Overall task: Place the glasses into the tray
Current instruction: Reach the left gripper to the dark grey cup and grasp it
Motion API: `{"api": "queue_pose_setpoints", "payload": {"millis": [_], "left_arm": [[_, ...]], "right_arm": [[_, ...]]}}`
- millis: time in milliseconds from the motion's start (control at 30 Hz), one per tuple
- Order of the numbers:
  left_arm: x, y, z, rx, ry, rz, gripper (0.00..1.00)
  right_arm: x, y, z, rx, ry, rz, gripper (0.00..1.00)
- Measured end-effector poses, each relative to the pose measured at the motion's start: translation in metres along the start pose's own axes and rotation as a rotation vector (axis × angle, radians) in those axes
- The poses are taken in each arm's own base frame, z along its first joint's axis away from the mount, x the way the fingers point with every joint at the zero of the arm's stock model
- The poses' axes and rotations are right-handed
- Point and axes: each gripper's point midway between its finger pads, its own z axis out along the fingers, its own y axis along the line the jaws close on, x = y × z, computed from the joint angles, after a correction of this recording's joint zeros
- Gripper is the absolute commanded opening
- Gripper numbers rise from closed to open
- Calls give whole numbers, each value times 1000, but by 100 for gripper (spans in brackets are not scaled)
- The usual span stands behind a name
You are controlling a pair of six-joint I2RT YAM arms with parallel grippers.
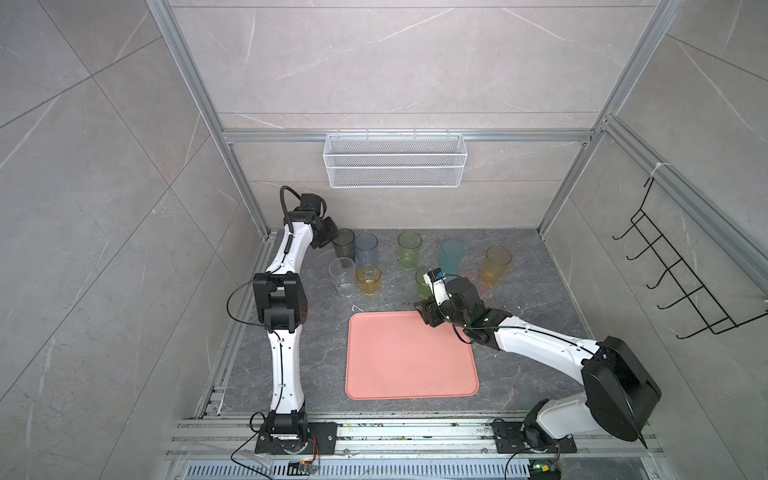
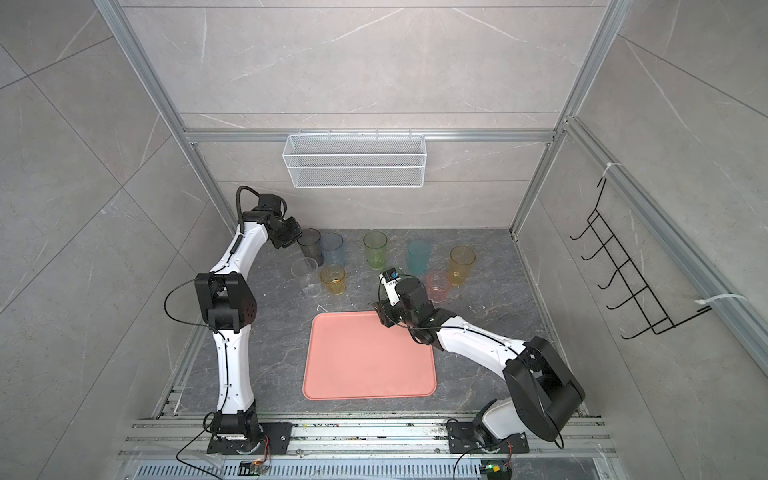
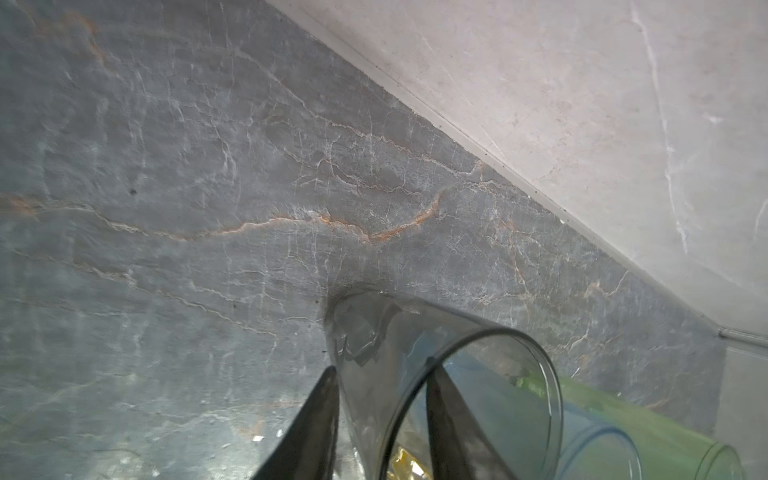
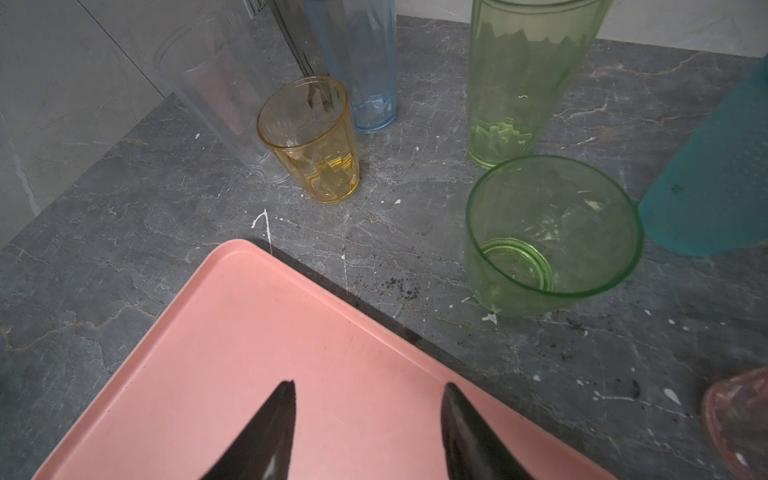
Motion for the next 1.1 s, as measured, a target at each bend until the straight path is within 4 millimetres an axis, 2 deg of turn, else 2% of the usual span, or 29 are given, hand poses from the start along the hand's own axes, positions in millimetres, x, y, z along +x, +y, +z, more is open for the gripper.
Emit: {"api": "queue_pose_setpoints", "payload": {"millis": [167,400,933,1100], "left_arm": [[6,4,11,-11,21,-1,28],[7,3,11,-12,20,1,20],[12,10,10,-43,41,7,10],[11,12,3,-61,33,10,7]], "right_arm": [[2,-2,1,9,6,0,57],[2,0,1,11,7,-7,57],[7,2,7,9,28,-10,57],[8,3,8,9,33,-13,57]]}}
